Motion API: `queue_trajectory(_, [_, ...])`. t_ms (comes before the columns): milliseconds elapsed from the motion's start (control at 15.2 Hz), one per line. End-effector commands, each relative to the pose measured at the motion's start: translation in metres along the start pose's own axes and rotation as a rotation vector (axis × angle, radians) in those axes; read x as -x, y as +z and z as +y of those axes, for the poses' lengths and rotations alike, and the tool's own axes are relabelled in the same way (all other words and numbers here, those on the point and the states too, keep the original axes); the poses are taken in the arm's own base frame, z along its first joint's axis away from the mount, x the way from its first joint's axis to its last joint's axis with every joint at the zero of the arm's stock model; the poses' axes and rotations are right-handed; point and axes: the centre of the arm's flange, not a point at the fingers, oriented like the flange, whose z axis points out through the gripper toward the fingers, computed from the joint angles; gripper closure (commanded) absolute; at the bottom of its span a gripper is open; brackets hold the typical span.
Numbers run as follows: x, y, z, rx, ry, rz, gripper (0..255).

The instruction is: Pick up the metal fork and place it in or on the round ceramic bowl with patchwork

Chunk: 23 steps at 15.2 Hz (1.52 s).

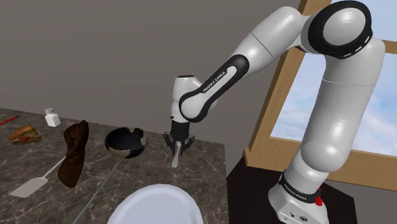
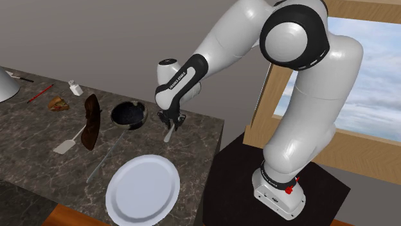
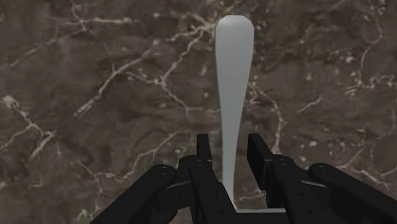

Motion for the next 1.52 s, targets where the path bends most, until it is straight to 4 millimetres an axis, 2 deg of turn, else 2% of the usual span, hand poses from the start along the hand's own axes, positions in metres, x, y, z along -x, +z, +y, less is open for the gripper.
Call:
queue_trajectory(0, [-0.001,-0.011,0.000,0.000,0.000,0.000,255])
queue_trajectory(1452, [0.016,-0.126,-0.002,0.000,0.000,0.000,255])
